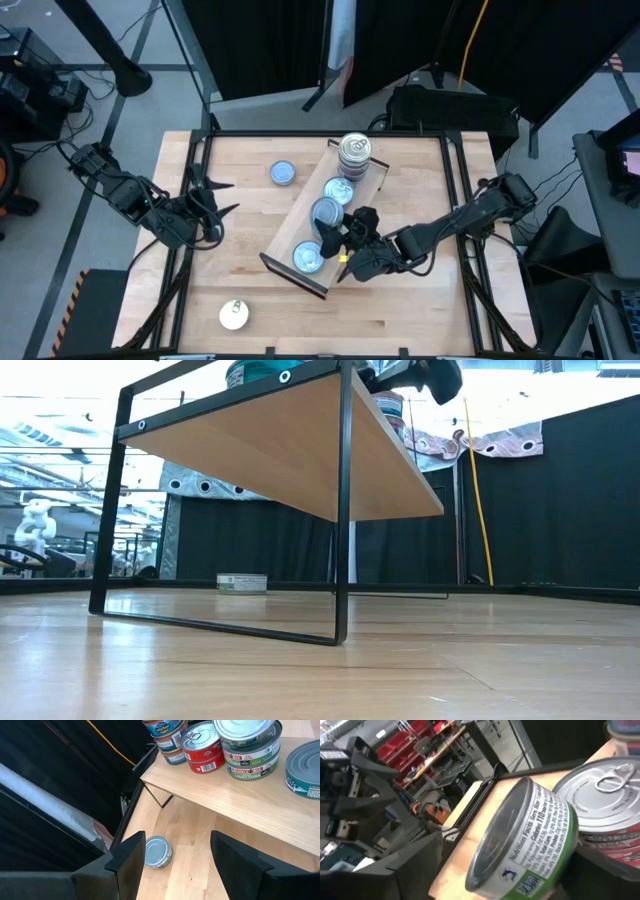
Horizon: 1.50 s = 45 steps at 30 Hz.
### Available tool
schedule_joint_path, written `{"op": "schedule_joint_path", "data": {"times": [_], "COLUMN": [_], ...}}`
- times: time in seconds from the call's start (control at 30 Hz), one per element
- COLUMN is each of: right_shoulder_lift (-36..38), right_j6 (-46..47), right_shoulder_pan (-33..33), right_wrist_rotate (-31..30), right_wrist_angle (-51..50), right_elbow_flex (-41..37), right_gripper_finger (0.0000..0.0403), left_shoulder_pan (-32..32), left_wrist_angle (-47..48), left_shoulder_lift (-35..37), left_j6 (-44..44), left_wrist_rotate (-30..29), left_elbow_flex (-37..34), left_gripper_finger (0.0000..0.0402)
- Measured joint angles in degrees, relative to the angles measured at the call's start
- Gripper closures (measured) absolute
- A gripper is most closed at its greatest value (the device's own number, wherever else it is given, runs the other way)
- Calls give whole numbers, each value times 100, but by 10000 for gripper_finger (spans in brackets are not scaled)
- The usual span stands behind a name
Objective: Stack canned seafood by type on shelf
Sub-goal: Stack the green tuna can on top of the green tuna can on the shelf
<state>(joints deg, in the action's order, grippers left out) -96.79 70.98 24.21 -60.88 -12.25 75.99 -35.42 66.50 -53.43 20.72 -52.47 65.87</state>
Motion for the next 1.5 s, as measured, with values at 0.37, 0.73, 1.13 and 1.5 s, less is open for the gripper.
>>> {"op": "schedule_joint_path", "data": {"times": [0.37,0.73,1.13,1.5], "right_shoulder_lift": [142,430,803,1330], "right_j6": [-131,-362,-691,-1960], "right_shoulder_pan": [-252,-223,-287,-126], "right_wrist_rotate": [894,1053,1372,1401], "right_wrist_angle": [-611,-836,-1243,-1208], "right_elbow_flex": [0,0,0,0], "right_gripper_finger": [41,41,41,41], "left_shoulder_pan": [0,0,2,391], "left_wrist_angle": [0,0,-49,-555], "left_shoulder_lift": [-2,-2,-4,-22], "left_j6": [8,-1,-11,-764], "left_wrist_rotate": [138,119,-28,-1763], "left_elbow_flex": [0,0,0,-94], "left_gripper_finger": [175,175,175,176]}}
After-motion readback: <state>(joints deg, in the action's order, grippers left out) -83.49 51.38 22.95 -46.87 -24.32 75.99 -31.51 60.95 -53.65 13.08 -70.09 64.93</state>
